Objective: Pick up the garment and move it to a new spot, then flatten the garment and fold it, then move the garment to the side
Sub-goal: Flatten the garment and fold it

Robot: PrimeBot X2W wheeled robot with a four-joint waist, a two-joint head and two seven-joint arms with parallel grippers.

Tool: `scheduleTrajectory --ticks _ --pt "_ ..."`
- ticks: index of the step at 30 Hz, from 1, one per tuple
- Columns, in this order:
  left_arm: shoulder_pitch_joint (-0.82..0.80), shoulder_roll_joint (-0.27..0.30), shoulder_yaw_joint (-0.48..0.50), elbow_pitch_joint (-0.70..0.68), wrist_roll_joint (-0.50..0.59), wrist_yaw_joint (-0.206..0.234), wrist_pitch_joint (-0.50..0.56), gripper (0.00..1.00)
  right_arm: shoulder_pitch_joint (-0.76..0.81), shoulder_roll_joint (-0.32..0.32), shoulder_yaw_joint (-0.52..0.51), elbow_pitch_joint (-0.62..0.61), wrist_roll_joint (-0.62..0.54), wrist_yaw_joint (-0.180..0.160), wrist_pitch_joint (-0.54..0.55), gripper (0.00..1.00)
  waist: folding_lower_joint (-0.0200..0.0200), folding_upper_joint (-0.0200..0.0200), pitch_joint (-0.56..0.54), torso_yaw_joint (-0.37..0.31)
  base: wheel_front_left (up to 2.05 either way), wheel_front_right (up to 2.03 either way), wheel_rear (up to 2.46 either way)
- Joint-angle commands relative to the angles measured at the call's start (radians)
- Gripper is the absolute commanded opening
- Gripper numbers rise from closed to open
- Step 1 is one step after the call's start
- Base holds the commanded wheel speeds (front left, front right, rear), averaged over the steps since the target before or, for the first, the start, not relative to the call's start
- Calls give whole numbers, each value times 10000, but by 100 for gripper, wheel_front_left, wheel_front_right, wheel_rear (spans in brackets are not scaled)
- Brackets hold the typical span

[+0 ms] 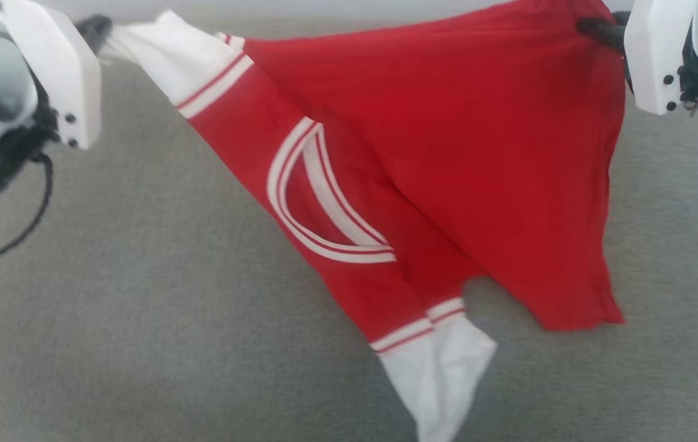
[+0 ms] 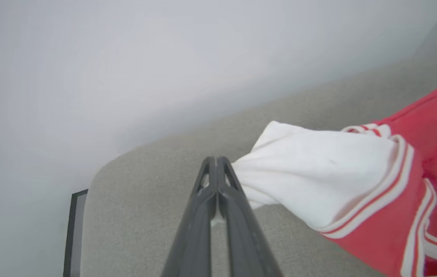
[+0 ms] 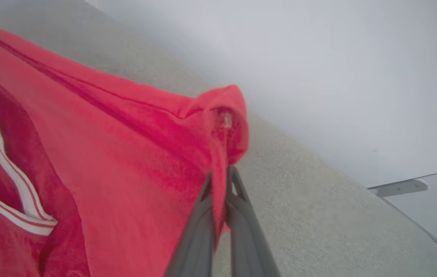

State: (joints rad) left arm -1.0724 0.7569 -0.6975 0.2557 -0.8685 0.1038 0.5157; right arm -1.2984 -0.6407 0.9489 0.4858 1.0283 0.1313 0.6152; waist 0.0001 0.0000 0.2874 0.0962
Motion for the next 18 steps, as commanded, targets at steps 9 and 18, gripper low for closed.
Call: scheduleTrajectory --ticks 9,18 --pt "-1366 166 69 483 343 -304 481 0 -144 -496 -400 -891 2 -12 -408 0 -1 0 -1361 -1048 0 0 0" --pt "-2609 -58 12 1196 626 -598 670 0 -114 -518 -935 -1117 -288 -12 -564 0 -1 0 -1666 -1370 0 0 0"
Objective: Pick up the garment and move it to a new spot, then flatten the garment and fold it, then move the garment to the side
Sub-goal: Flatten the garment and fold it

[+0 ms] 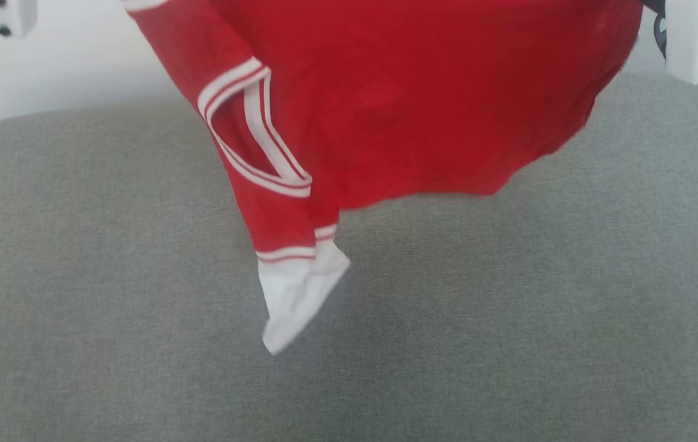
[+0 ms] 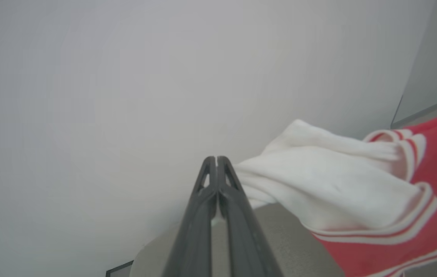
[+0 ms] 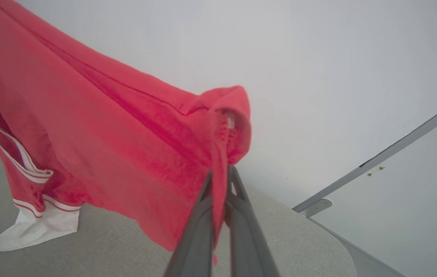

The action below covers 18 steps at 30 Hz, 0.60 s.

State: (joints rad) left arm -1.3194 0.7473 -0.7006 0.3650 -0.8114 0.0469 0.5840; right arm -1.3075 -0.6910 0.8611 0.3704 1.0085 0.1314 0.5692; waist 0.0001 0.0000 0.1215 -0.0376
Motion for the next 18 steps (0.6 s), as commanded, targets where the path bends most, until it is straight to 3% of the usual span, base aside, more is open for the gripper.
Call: scheduleTrajectory --ticks 1,7,18 --pt "-250 -13 24 205 96 -50 -25 0 -48 -2 -117 52 -200 -14 -164 0 -1 0 9 -56 0 0 0" --pt "-1072 -501 39 931 520 -188 -770 0 -180 381 -469 427 -714 -14 -770 0 -1 0 473 -201 0 0 0" --pt "-3244 -1479 119 2836 1775 -420 -3794 0 -1339 1640 -1250 2535 -2659 -14 -3237 0 -1 0 2281 -315 0 0 0"
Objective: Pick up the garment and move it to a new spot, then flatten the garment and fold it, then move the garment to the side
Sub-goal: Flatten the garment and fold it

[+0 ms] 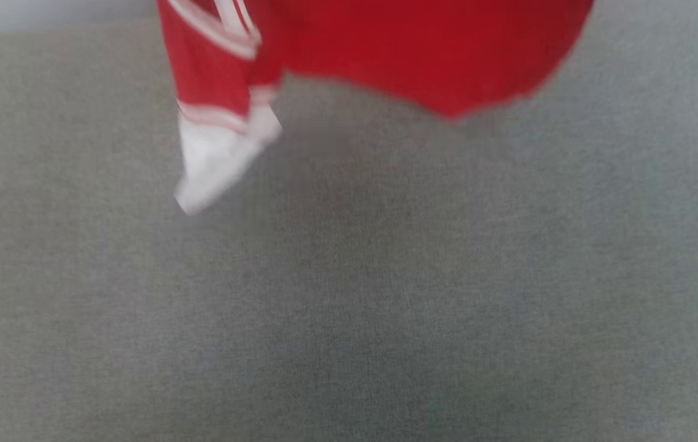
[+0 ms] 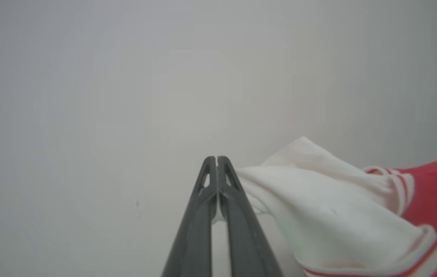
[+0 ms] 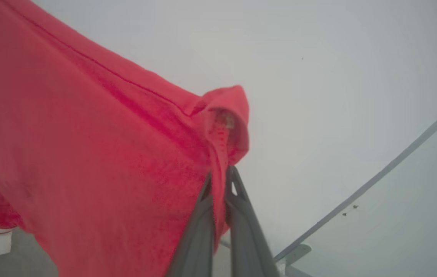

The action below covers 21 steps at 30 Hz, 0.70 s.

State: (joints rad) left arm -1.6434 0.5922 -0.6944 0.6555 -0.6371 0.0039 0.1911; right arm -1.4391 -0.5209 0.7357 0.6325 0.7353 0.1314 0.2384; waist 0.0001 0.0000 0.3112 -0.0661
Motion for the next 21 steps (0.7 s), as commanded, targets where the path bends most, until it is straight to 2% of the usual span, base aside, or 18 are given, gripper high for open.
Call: scheduleTrajectory --ticks 1,5,6,9,12,16,21 --pt "-253 15 39 145 196 26 -255 0 -146 63 -54 189 -212 -14 -224 0 -1 0 552 -21 0 0 0" --pt "-1317 -276 62 908 818 107 -2028 0 -902 525 -502 1373 -1330 -16 -1724 0 -1 0 1144 41 0 0 0" --pt "-1798 -389 74 1241 1150 184 -2984 0 -1202 760 -719 2030 -2021 -16 -2554 0 -1 0 1369 102 0 0 0" --pt "-2188 -595 64 1752 1367 110 -4046 0 -1524 1199 -1053 2970 -2983 -16 -3552 0 -1 0 1606 201 0 0 0" --pt "-2096 -818 -6 2225 1355 -265 -4364 0 -1464 1639 -1083 3733 -3434 -16 -3758 0 -1 0 1736 370 0 0 0" --pt "-1453 -1102 -156 2955 1024 -850 -4430 0 -1042 1937 -835 4352 -3464 -16 -3661 0 -1 0 1766 592 0 0 0" --pt "-290 -1182 -514 3649 485 -1265 -3735 0 -177 2044 -379 4617 -2975 -16 -3258 0 -1 0 1588 812 0 0 0"
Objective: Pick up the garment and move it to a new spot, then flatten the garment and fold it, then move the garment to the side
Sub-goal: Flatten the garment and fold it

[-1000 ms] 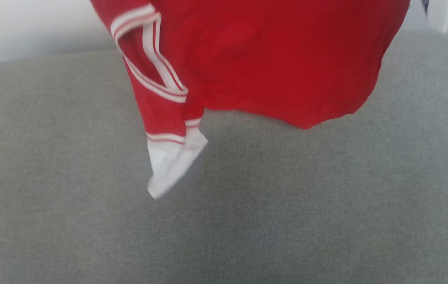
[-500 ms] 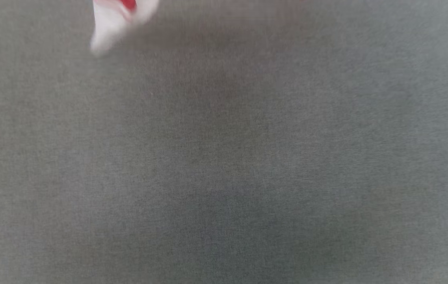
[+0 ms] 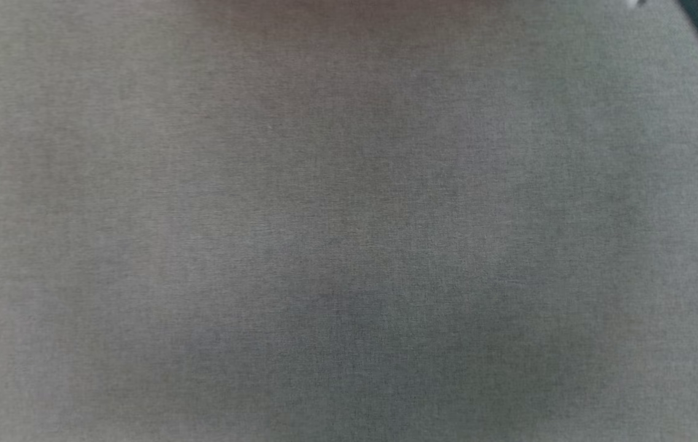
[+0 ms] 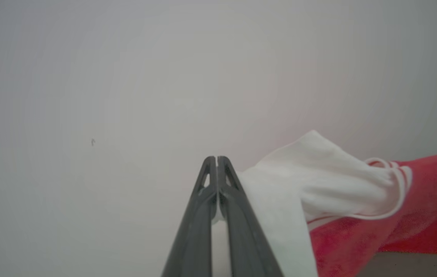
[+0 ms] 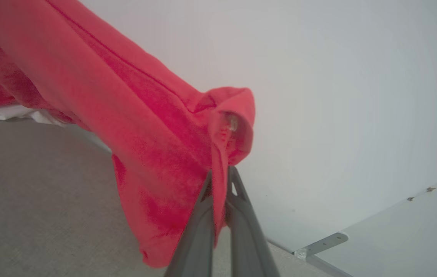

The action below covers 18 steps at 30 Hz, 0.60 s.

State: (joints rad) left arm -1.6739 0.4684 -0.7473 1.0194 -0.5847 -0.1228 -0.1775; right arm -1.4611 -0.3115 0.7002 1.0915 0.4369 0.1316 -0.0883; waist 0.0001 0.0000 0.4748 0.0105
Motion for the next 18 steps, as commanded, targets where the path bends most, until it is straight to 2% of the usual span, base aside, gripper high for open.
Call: scheduleTrajectory --ticks 1,5,8,16,18 --pt "296 46 -10 72 -258 -32 164 0 263 -33 115 -4 145 -17 138 0 -1 0 -98 76 0 0 0" --pt "1597 7 -453 -145 -988 -68 1203 0 963 -238 574 -221 745 -17 498 0 -1 0 -354 189 0 0 0" --pt "2673 237 -941 -790 -1613 -68 2071 0 1547 -403 931 -545 1218 -16 743 0 -1 0 -569 251 0 0 0" --pt "5404 1350 -1690 -3075 -3033 -46 4098 0 3280 -1382 1883 -2185 2672 -16 1716 0 -1 0 -1141 398 0 0 0" --pt "5691 1530 -1724 -3406 -3129 41 4254 0 3487 -1539 1975 -2450 2826 -16 1846 0 -1 0 -1190 398 0 0 0"
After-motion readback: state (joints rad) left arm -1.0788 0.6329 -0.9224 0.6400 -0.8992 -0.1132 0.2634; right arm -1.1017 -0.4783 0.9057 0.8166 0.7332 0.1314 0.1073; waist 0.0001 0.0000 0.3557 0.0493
